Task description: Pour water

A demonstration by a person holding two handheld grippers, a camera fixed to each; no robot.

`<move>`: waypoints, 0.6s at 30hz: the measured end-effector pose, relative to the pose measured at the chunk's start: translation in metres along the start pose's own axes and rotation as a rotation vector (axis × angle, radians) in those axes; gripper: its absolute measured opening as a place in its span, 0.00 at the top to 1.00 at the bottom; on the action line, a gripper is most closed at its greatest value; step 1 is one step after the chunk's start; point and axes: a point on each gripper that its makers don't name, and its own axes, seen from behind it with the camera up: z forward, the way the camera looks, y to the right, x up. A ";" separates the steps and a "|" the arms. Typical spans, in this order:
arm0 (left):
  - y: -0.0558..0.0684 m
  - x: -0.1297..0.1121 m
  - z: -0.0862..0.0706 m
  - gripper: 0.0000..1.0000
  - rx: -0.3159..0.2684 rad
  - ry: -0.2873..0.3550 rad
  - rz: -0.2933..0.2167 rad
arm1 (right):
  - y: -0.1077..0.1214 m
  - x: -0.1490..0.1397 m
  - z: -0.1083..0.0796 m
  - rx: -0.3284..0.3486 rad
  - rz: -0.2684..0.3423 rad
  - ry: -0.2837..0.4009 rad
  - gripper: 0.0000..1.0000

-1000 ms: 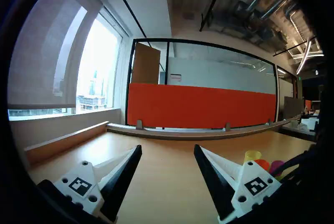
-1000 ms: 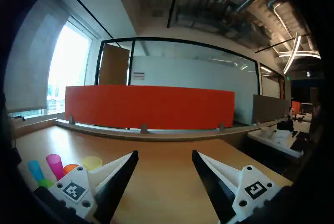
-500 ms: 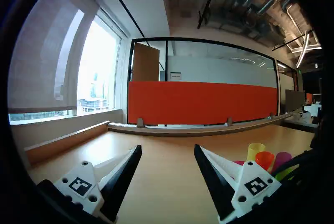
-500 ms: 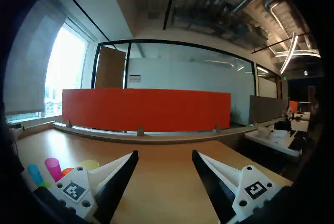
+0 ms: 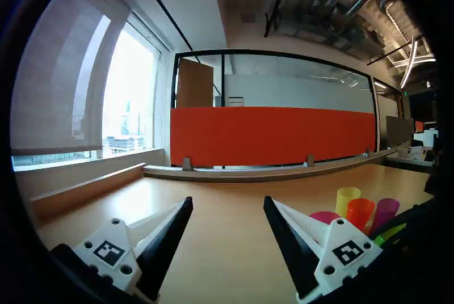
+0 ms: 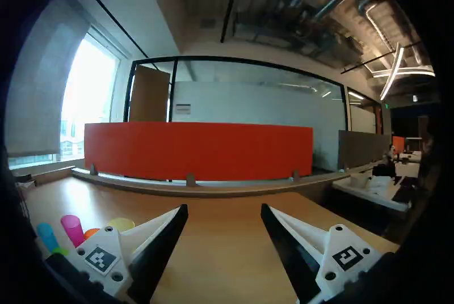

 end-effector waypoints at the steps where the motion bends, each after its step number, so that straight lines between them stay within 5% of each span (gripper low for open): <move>1: 0.001 -0.001 0.001 0.07 -0.001 0.003 0.002 | 0.001 -0.001 0.000 -0.001 0.001 -0.001 0.00; 18: 0.010 -0.013 0.007 0.07 -0.003 0.019 0.029 | 0.013 -0.006 -0.003 -0.017 0.024 -0.005 0.00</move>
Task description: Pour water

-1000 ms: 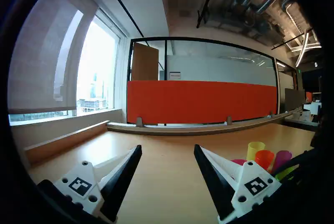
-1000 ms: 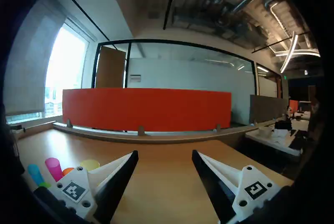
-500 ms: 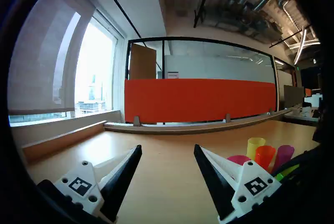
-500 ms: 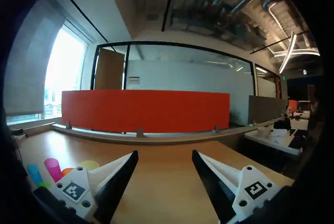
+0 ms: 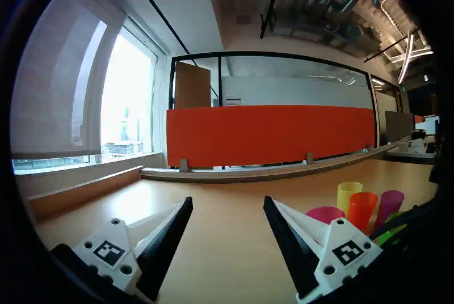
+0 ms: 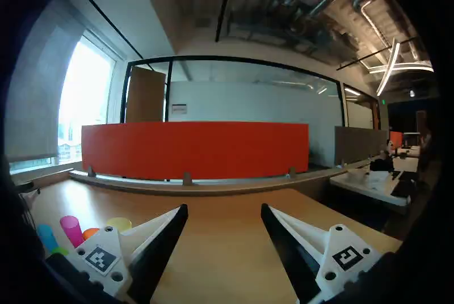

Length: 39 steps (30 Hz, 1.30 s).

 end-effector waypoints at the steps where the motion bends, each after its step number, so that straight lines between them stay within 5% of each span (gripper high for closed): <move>1: 0.001 -0.001 0.000 0.07 -0.001 -0.003 -0.001 | 0.000 0.000 0.000 0.000 0.001 0.000 0.00; 39: 0.000 -0.015 0.005 0.08 -0.009 -0.055 -0.026 | 0.002 0.007 -0.007 0.023 0.004 0.032 0.00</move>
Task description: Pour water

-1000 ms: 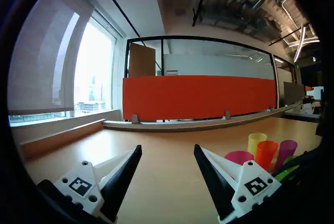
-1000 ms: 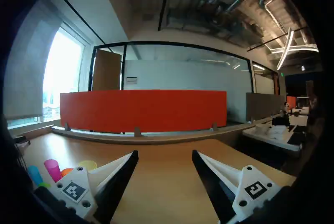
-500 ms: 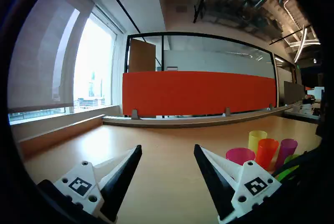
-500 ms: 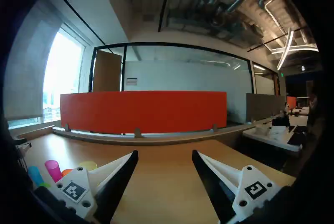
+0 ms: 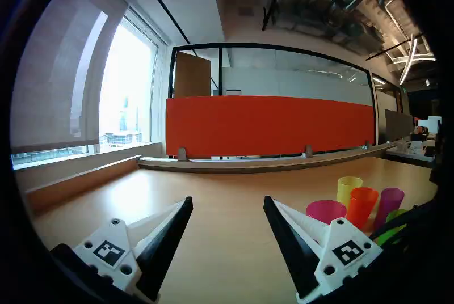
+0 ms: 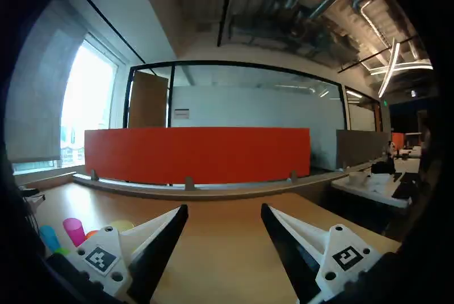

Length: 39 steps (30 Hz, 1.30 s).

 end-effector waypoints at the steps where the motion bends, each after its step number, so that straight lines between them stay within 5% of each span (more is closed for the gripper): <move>1: 0.000 0.000 0.000 0.08 0.000 0.000 0.000 | 0.000 0.001 0.000 0.002 0.001 0.004 0.00; 14: 0.000 -0.001 0.000 0.07 0.000 0.000 0.001 | -0.014 -0.005 0.000 0.039 -0.040 0.046 0.00; 29: 0.001 -0.001 0.000 0.07 0.000 0.000 0.001 | -0.028 -0.031 0.016 0.105 0.054 0.042 0.00; 39: 0.000 -0.001 0.000 0.07 0.000 0.000 0.001 | -0.029 -0.047 0.024 0.127 0.043 0.049 0.00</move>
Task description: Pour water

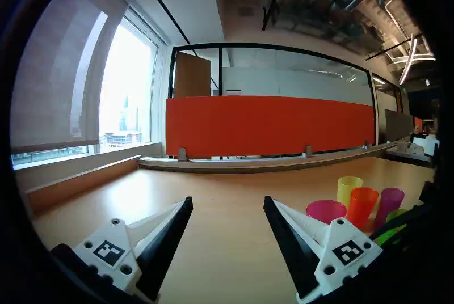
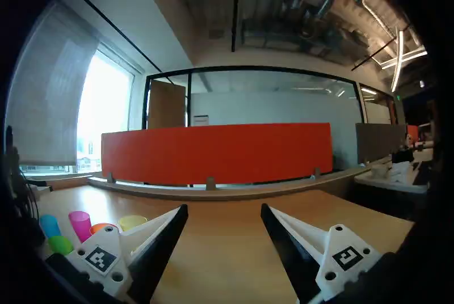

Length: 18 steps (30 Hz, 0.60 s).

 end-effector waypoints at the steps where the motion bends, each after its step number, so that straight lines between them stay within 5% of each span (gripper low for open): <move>1: 0.000 0.000 0.000 0.07 0.000 0.000 0.000 | 0.001 -0.001 0.001 -0.001 0.005 0.000 0.00; 18: 0.000 0.000 0.000 0.07 0.000 0.000 0.000 | 0.012 -0.026 0.005 -0.028 0.021 -0.039 0.01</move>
